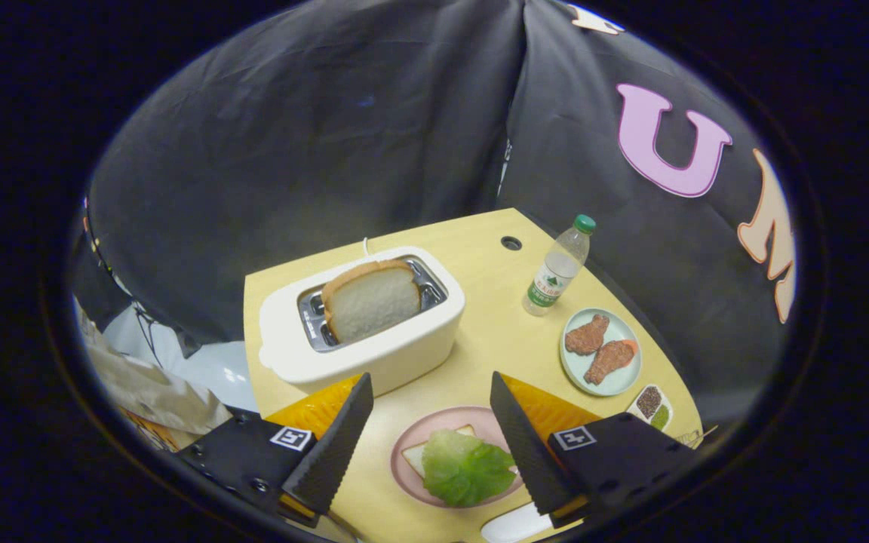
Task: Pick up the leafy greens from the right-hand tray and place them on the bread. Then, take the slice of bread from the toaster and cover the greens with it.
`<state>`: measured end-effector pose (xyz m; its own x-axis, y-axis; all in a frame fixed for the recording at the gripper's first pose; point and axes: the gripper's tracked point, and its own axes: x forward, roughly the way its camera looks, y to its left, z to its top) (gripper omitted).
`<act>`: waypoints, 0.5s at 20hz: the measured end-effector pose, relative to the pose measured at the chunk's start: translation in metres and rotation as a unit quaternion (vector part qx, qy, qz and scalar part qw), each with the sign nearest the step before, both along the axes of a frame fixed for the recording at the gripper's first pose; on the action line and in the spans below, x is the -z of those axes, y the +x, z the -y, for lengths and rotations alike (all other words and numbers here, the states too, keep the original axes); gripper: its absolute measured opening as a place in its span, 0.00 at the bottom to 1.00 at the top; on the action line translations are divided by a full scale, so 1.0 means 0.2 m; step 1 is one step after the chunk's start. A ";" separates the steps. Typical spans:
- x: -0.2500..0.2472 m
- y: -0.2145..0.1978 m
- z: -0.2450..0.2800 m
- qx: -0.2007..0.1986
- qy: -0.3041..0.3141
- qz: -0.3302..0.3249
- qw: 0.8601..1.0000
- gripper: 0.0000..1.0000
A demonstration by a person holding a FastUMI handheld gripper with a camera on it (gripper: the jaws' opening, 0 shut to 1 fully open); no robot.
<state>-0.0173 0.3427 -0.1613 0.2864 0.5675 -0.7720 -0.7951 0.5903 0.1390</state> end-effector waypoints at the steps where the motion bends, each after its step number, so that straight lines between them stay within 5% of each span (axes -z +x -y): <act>1: -0.02 0.01 -0.05 0.007 0.004 -0.004 1.000 0.99; 10: -0.05 0.00 -0.43 0.050 0.043 -0.058 0.996 0.99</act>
